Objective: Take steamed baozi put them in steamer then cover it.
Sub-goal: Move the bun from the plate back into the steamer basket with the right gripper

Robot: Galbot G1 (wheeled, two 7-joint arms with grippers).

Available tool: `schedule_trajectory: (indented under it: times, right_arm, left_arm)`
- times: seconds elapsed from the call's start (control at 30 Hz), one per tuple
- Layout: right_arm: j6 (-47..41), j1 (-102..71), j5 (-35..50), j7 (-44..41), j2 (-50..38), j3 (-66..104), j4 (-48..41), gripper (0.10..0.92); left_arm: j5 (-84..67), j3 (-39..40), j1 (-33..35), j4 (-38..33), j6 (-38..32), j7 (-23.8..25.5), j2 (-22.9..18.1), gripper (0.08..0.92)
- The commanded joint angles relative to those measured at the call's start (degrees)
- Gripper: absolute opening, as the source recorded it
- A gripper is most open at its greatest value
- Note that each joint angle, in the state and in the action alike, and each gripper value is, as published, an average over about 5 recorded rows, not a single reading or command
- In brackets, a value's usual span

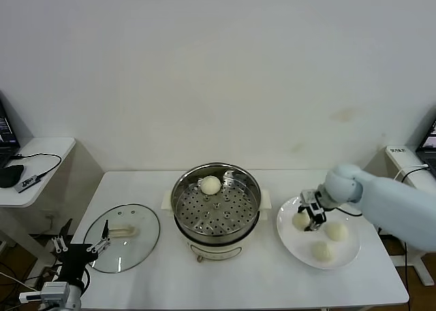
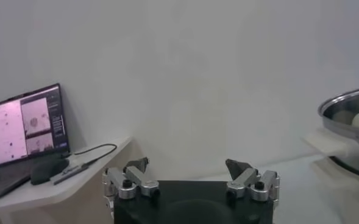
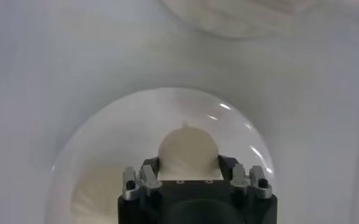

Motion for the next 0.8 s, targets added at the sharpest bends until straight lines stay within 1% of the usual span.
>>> schedule_trajectory:
  times: [0.03,0.2,0.37,0.57,0.8]
  right_arm:
    - [-1.35,20.67,9.44,-0.43,-1.53,-9.96,4.52,0.62]
    - [-4.31,31.63,16.19,0.82,3.68,-15.82,7.61,0.627]
    - [-7.66,35.77,22.08,2.72,12.18,-17.13,7.2,0.635]
    - [-12.3,31.61,28.5,5.97,22.6,-15.37,3.55,0.636]
    - [-16.34,23.61,32.45,9.04,33.2,-14.21,-1.88,0.636]
  left_arm:
    - [-0.04,0.57,-0.24,-0.25,0.12,0.05,0.32,0.823]
    - [-0.12,0.76,-0.43,-0.09,0.11,0.08,0.55,0.823]
    - [-0.24,0.62,-0.42,-0.03,0.04,0.08,0.52,0.823]
    - [-0.22,0.06,-0.2,-0.19,0.01,0.02,0.16,0.823]
    - [-0.06,-0.62,0.21,-1.01,-0.02,0.01,-0.42,0.823]
